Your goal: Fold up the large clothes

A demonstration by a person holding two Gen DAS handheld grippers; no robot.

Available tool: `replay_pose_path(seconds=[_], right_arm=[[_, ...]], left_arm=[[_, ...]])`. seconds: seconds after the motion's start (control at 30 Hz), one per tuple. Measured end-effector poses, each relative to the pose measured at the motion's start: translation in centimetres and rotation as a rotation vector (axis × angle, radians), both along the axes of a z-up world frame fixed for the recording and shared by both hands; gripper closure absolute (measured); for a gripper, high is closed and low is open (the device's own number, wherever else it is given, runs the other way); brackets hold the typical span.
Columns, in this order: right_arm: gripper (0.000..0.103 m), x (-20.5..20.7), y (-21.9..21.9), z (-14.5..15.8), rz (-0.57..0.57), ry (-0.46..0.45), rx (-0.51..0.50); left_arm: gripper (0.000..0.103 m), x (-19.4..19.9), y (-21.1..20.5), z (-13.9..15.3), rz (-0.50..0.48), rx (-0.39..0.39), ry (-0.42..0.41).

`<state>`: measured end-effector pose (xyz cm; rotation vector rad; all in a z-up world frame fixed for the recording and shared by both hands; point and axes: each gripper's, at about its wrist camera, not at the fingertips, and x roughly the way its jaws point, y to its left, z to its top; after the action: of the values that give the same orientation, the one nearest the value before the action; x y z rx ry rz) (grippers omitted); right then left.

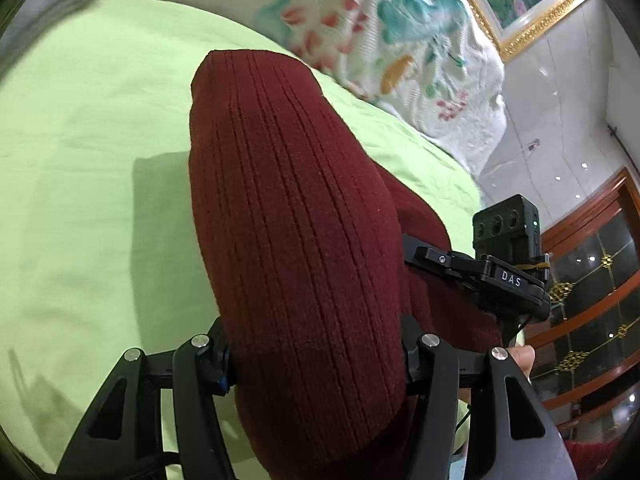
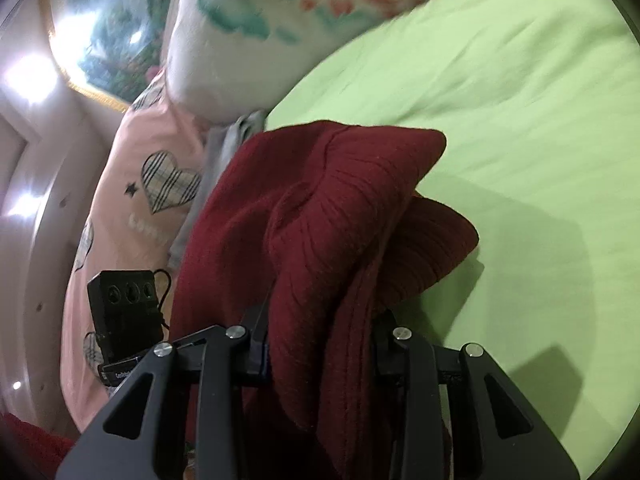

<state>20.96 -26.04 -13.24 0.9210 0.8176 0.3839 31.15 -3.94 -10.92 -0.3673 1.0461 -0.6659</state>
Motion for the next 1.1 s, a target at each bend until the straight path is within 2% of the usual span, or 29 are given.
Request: replay_pose_path(seconds=[0.1,0.17,0.23,0.27,0.33,0.5,0.63,0.73,0.87,0.93,1.03,1.1], right_arm=[[0.067,1.5,2.6,-1.9,0.045,0.043,0.018],[0.065,2.0,3.5,-3.4,0.047,0.094,0.006],[0.060,1.9,3.9,-4.2,0.040,0.117,-0.004],[0.056,1.7,3.8,-4.3,0.032,0.118,0.004],[0.054,1.4,3.7,-4.1,0.017,0.124,-0.010],[0.046,0.9,3.4,-2.8,-0.008,0.148,-0.078],[0.044,-0.5,2.7,-1.7,-0.063,0.164,-0.113],[0.044,-2.8,2.1,-0.2,-0.120,0.141,-0.139],[0.044,-6.4,2.2,1.1,-0.135,0.071,-0.118],[0.044,-7.0,3.3,1.4,-0.100,0.060,-0.102],[0.044,-6.9,5.0,1.5,-0.061,0.063,-0.117],[0.044,-6.5,5.8,1.4,-0.045,0.072,-0.128]], left_arm=[[0.044,-0.5,3.1,-1.4,0.027,0.025,0.029],[0.039,-0.5,4.5,-3.5,0.048,0.056,0.066],[0.035,-0.6,5.4,-4.3,0.075,0.022,0.077],[0.033,-0.7,5.8,-4.3,0.086,-0.001,0.081],[0.030,-1.1,6.1,-4.1,0.099,0.015,0.067],[0.030,-2.8,6.4,-2.7,0.114,0.062,0.034],[0.032,-6.1,7.6,-0.8,0.132,0.072,-0.013],[0.031,-10.1,8.6,0.9,0.162,0.151,-0.104],[0.030,-15.1,8.4,1.0,0.157,0.229,-0.175],[0.030,-16.2,7.4,0.7,0.131,0.251,-0.188],[0.031,-16.8,5.3,-0.3,0.119,0.354,-0.217],[0.032,-16.4,4.3,-0.7,0.145,0.421,-0.241]])
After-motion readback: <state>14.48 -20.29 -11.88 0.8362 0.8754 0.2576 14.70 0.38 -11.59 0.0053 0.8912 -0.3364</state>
